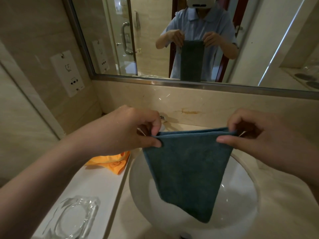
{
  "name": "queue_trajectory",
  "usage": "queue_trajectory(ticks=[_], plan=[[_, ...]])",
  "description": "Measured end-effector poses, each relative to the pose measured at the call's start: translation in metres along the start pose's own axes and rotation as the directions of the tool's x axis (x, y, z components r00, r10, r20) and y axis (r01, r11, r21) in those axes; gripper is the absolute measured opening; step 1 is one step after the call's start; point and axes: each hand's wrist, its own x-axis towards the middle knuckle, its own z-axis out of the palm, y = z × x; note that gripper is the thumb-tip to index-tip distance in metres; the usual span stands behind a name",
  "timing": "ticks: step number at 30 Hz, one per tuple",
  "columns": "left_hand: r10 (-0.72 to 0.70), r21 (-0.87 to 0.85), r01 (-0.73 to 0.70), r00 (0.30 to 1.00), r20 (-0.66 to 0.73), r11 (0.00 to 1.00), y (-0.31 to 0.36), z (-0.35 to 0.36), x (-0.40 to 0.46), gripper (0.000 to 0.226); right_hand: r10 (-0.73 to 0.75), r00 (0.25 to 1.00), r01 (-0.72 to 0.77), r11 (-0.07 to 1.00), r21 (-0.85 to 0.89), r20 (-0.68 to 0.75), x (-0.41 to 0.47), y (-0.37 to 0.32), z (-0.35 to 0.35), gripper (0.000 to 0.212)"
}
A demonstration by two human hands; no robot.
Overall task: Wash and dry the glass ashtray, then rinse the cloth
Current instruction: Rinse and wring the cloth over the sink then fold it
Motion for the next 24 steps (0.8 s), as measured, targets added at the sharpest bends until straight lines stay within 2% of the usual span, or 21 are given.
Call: queue_trajectory(ticks=[6, 8, 11, 13, 15, 16, 17, 18, 19, 21, 22, 24], plan=[[-0.073, -0.027, 0.071, 0.995, -0.067, 0.997, -0.001, 0.0, -0.005, 0.021, 0.08, 0.997, -0.079, 0.996, 0.034, -0.014, -0.001, 0.003, 0.004, 0.02], [-0.026, 0.081, 0.032, 0.997, -0.07, 0.996, -0.002, -0.002, -0.006, 0.026, 0.021, 1.0, -0.021, 1.0, -0.023, 0.015, 0.0, 0.0, 0.004, 0.022], [0.064, 0.199, -0.051, 0.996, -0.061, 0.979, -0.002, -0.004, -0.01, 0.019, -0.044, 0.998, 0.046, 0.997, -0.058, 0.033, 0.0, -0.003, 0.005, 0.006], [0.083, 0.156, -0.071, 0.994, -0.076, 0.985, 0.002, -0.007, -0.017, 0.019, -0.073, 0.997, 0.073, 0.997, 0.013, 0.032, -0.003, -0.004, 0.003, 0.019], [0.07, -0.046, -0.073, 0.995, -0.074, 0.996, 0.007, -0.006, -0.026, 0.02, -0.076, 0.996, 0.066, 0.973, 0.223, 0.037, -0.009, -0.005, 0.005, 0.029], [0.076, -0.176, -0.086, 0.995, -0.065, 0.981, 0.01, -0.004, -0.029, 0.02, -0.069, 0.997, 0.046, 0.916, 0.399, 0.044, -0.013, -0.005, 0.009, 0.03], [0.09, -0.296, -0.104, 0.994, -0.063, 0.95, 0.013, -0.001, -0.031, 0.021, -0.048, 0.997, 0.005, 0.799, 0.601, 0.056, -0.016, -0.003, 0.016, 0.03], [0.093, -0.404, -0.113, 0.993, -0.07, 0.908, 0.015, 0.003, -0.03, 0.021, -0.02, 0.996, -0.054, 0.638, 0.769, 0.086, -0.018, 0.0, 0.025, 0.031], [0.061, -0.503, -0.098, 0.994, -0.089, 0.859, 0.017, 0.007, -0.029, 0.02, 0.012, 0.991, -0.119, 0.49, 0.863, 0.13, -0.022, 0.005, 0.039, 0.035], [-0.082, -0.644, -0.026, 0.987, -0.137, 0.765, 0.018, 0.014, -0.022, 0.02, 0.06, 0.965, -0.261, 0.259, 0.93, 0.254, -0.028, 0.012, 0.067, 0.047], [-0.16, -0.669, 0.018, 0.975, -0.152, 0.743, 0.018, 0.016, -0.017, 0.023, 0.023, 0.949, -0.314, 0.165, 0.935, 0.315, -0.03, 0.014, 0.08, 0.052], [-0.259, -0.668, 0.088, 0.952, -0.162, 0.739, 0.016, 0.018, -0.01, 0.026, -0.048, 0.921, -0.381, 0.092, 0.92, 0.386, -0.033, 0.01, 0.099, 0.058]])
